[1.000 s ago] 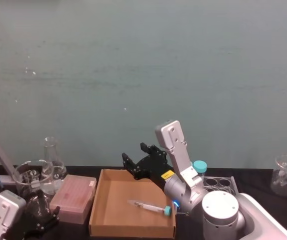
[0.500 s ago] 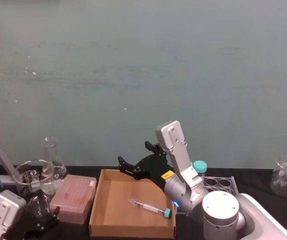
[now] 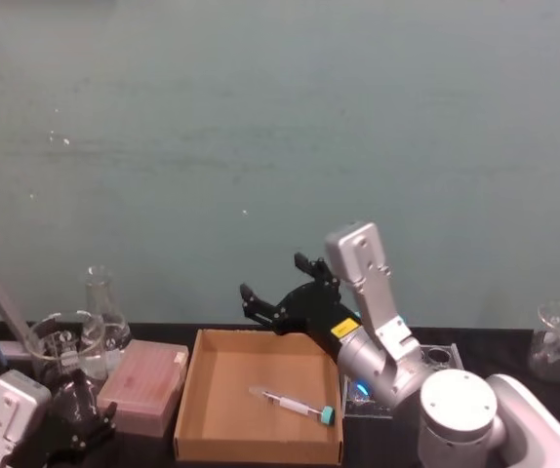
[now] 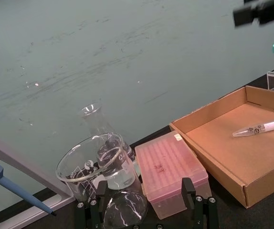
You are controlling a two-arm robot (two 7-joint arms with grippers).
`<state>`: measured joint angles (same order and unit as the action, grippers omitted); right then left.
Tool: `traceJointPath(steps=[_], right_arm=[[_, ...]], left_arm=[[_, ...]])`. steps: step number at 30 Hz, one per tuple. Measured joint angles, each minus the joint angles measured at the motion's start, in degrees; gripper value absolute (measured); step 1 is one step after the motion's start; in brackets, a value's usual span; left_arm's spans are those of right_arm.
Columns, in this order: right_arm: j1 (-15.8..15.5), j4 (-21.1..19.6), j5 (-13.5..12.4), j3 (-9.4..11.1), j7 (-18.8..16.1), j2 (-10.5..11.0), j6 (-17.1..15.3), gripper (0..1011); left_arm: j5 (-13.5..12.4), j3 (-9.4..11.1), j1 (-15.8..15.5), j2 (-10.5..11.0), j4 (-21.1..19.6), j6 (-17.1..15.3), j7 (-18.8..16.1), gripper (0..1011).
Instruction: Use the right hand to move the test tube from the test tube rack into the box.
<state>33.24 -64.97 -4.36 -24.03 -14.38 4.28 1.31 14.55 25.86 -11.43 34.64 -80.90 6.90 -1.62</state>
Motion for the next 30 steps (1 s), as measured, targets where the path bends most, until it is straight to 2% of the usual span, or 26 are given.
traceJointPath(steps=[8,12,19,24,28,30], right_arm=[[-3.5,-8.6,-0.5,3.0,-0.3,2.7,-1.5,1000],[-6.1,-13.5,-1.1,5.2,-0.3,4.8,-2.7,1000],[-10.3,-19.3,-1.5,8.8,1.3,7.7,-4.0,1000],[-13.0,-21.1,-0.7,11.6,4.0,8.7,-4.9,1000],[-15.1,-21.2,0.9,14.4,7.7,8.6,-6.7,1000],[-15.5,-21.0,1.2,15.2,8.7,8.4,-7.6,1000]], left_arm=[[0.0,0.0,0.0,0.0,0.0,0.0,0.0,1000],[0.0,0.0,0.0,0.0,0.0,0.0,0.0,1000],[0.0,0.0,0.0,0.0,0.0,0.0,0.0,1000],[0.0,0.0,0.0,0.0,0.0,0.0,0.0,1000],[0.0,0.0,0.0,0.0,0.0,0.0,0.0,1000],[0.0,0.0,0.0,0.0,0.0,0.0,0.0,1000]])
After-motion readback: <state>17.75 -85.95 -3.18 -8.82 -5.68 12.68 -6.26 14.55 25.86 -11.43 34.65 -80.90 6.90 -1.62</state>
